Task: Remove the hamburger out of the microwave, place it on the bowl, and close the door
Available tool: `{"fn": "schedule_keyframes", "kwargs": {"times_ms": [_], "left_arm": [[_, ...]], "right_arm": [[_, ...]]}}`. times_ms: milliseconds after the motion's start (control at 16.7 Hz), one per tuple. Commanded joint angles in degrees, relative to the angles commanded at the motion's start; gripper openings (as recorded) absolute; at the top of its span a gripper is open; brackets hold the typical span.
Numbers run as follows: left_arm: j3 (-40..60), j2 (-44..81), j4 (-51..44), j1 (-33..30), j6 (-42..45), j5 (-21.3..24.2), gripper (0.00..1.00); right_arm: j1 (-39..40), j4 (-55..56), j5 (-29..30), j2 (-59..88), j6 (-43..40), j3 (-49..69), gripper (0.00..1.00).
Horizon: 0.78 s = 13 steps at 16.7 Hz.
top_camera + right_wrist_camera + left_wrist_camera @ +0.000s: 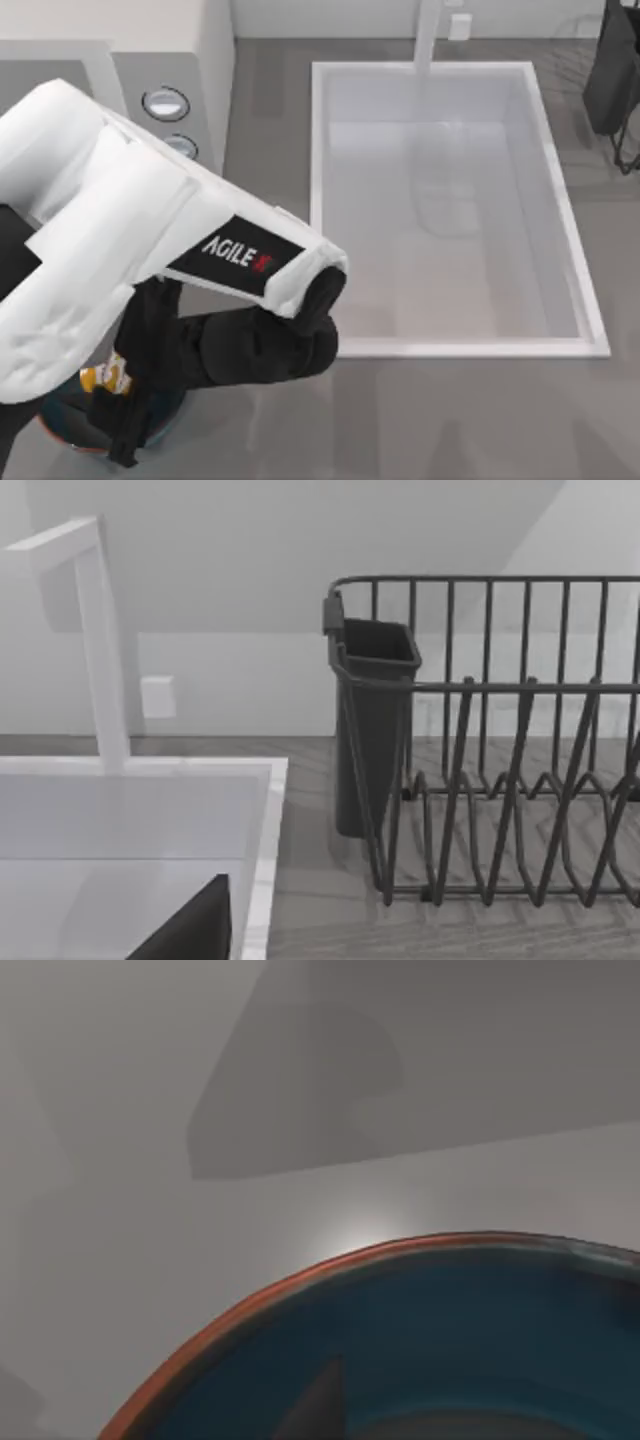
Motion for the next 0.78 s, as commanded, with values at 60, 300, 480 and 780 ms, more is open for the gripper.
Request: {"fn": "schedule_keyframes", "kwargs": {"times_ms": [60,300,480,780], "left_arm": [[0.00,0.00,0.00,0.00,0.00,0.00,1.00],[0.00,0.00,0.00,0.00,0.00,0.00,1.00],[0.00,0.00,0.00,0.00,0.00,0.00,1.00],[-1.82,-5.73,1.25,0.05,2.51,1.69,1.00]], "right_arm": [[0.00,0.00,0.00,0.00,0.00,0.00,1.00],[0.00,0.00,0.00,0.00,0.00,0.00,1.00],[0.00,0.00,0.00,0.00,0.00,0.00,1.00],[0.00,0.00,0.00,0.00,0.00,0.00,1.00]]}}
